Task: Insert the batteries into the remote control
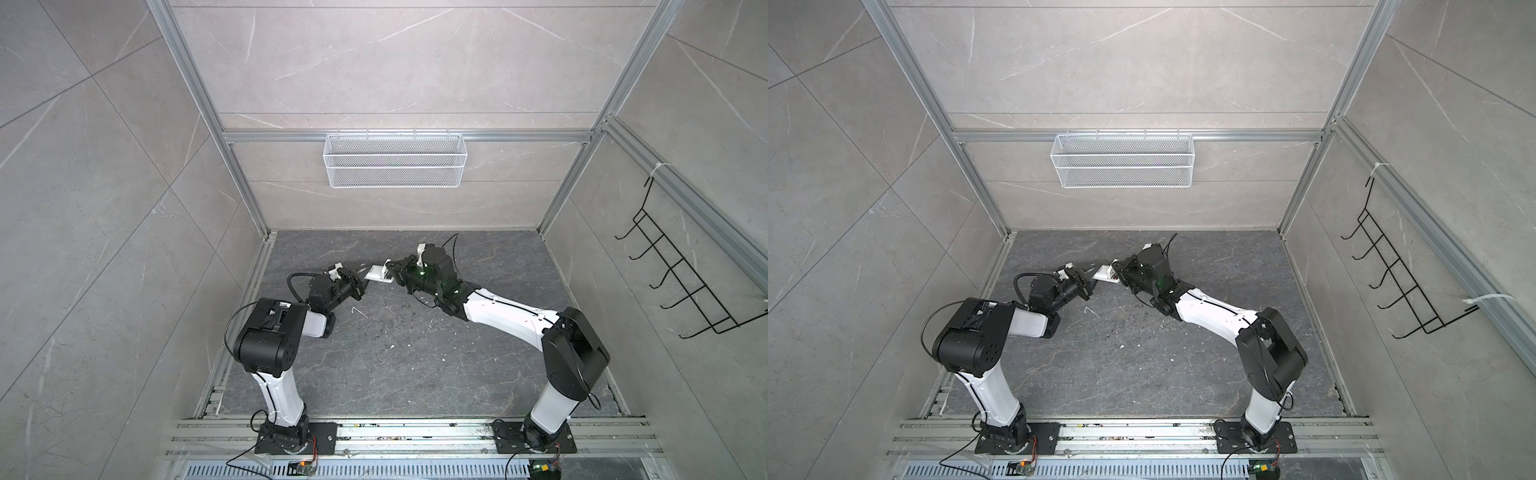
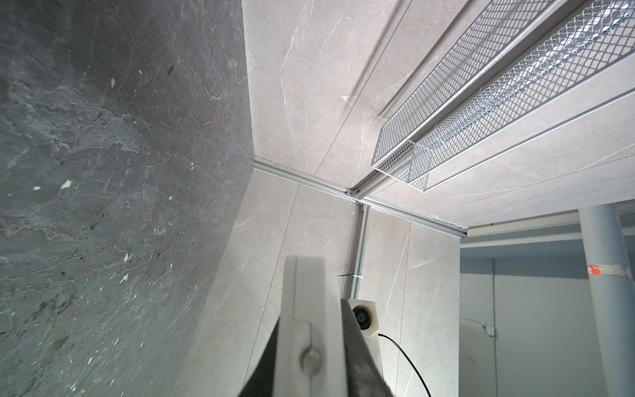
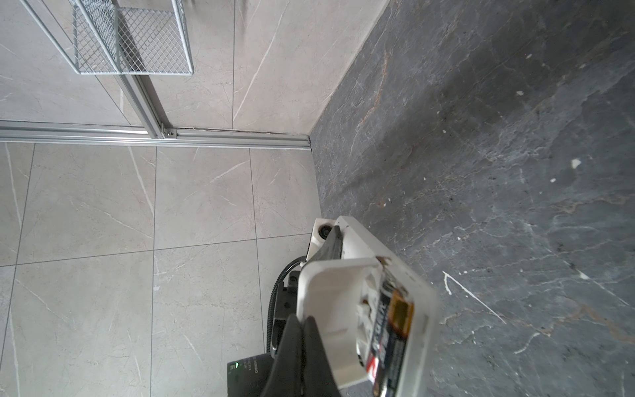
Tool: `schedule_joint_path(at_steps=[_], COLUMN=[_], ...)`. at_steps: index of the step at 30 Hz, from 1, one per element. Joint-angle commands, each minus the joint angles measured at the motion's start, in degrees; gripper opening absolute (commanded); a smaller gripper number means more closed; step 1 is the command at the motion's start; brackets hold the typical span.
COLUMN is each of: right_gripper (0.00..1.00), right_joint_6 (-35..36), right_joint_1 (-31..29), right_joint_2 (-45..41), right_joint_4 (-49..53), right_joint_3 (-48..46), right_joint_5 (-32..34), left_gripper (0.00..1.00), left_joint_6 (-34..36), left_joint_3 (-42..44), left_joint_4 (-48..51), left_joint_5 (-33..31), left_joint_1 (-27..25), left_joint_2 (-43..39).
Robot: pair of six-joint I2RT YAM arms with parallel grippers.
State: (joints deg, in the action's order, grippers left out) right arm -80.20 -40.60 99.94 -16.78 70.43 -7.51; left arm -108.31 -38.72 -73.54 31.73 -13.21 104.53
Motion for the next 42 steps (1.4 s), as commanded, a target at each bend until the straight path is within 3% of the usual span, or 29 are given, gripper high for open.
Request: schedule_joint_path(at_steps=[1, 30, 38, 42], right_gripper=[0.00, 0.01, 0.11, 0.33], right_joint_6=[0.5, 3.0, 7.4, 13.4], right_joint_1=[-0.3, 1.7, 3.1, 3.4], right_joint_2=[-0.6, -0.5, -5.8, -7.2], right_joint_4=[5.4, 5.8, 9.9, 10.0], right_joint_3=[-2.2, -1.5, -5.6, -5.5], right_joint_5=[0.2, -5.2, -2.8, -5.3], left_gripper=[0.00, 0.00, 0.00, 0.00], left_joint_6=[-1.6, -2.8, -2.1, -1.5], left_joint_3=[-1.6, -1.6, -0.7, -0.2], left_joint_4=[-7.4, -7.4, -7.5, -7.4], left_joint_5=[0.0, 2.3, 3.1, 3.6], left_joint_1=[1.0, 2.3, 3.0, 3.2], left_joint_2=[-4.6, -5.8, -4.9, -3.9])
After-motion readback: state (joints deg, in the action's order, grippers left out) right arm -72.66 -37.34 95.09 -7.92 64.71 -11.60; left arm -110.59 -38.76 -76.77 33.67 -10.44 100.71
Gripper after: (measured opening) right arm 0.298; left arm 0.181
